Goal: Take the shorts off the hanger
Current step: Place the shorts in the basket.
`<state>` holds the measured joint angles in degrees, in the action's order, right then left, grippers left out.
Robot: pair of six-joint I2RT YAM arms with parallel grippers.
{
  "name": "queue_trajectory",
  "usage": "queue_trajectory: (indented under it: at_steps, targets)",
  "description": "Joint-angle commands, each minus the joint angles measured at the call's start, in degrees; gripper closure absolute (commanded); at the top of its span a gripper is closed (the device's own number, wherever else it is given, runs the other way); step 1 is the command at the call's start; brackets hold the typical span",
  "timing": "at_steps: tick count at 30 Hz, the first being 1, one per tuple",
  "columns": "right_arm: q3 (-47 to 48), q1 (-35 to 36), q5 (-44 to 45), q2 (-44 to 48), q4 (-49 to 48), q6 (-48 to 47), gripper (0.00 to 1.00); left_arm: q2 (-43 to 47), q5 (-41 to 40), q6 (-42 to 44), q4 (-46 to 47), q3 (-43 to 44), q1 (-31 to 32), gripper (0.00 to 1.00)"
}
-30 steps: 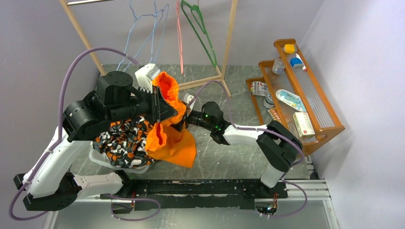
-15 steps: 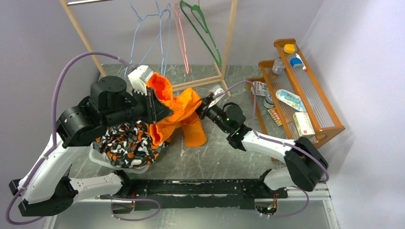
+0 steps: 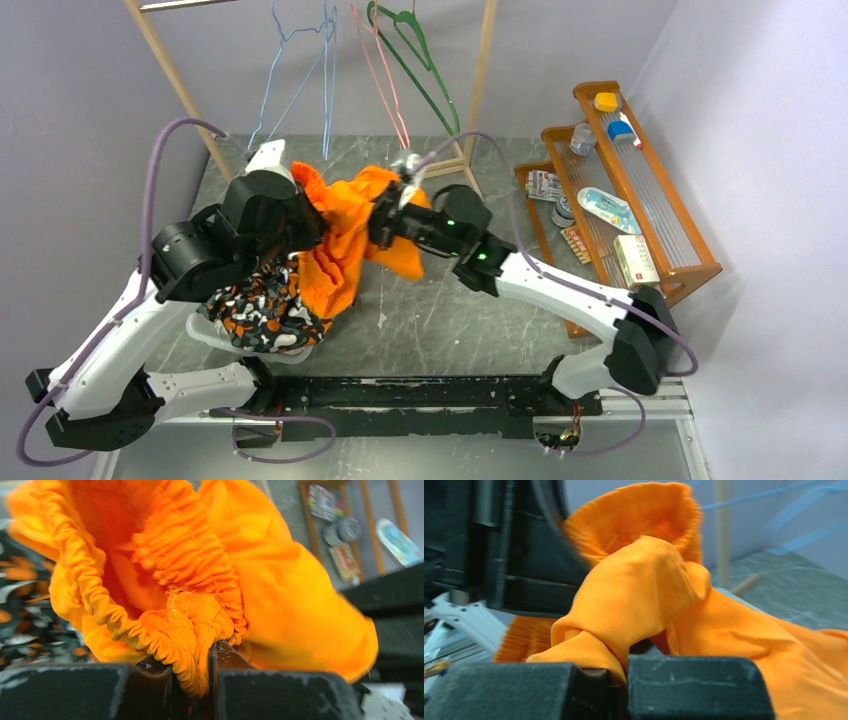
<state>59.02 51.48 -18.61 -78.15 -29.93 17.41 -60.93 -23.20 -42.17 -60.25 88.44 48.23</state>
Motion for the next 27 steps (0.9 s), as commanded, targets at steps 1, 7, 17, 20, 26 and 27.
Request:
queue_trajectory:
  at_steps: [1, 7, 17, 20, 26, 27]
  targets:
    - [13.07, 7.92, -9.13, -7.16, 3.55, 5.24, 1.00, 1.23, -11.52, -4.51, -2.17, 6.71, -0.15, 0.93]
    - [30.67, 11.19, -18.56, -21.09, 3.16, 12.97, 1.00, 2.72, -16.73, -6.27, -7.59, 15.13, -0.11, 0.93]
    - [45.57, 13.91, -24.02, -41.69, 5.61, 21.93, 1.00, 3.04, -21.69, -12.75, -18.35, 16.12, -0.15, 0.93]
    - [44.37, 14.59, -22.77, -45.47, 9.36, 22.33, 1.00, 2.52, -23.00, -13.62, -19.82, 14.87, -0.15, 0.93]
    - [28.97, 14.49, -4.25, -42.66, 18.05, 15.68, 1.00, 2.76, -22.55, -18.57, -18.72, 4.28, -0.15, 0.93]
    - [26.10, 14.47, -2.08, -41.18, 17.35, 15.22, 0.98, 2.82, -22.00, -19.19, -17.67, 2.02, -0.15, 0.93]
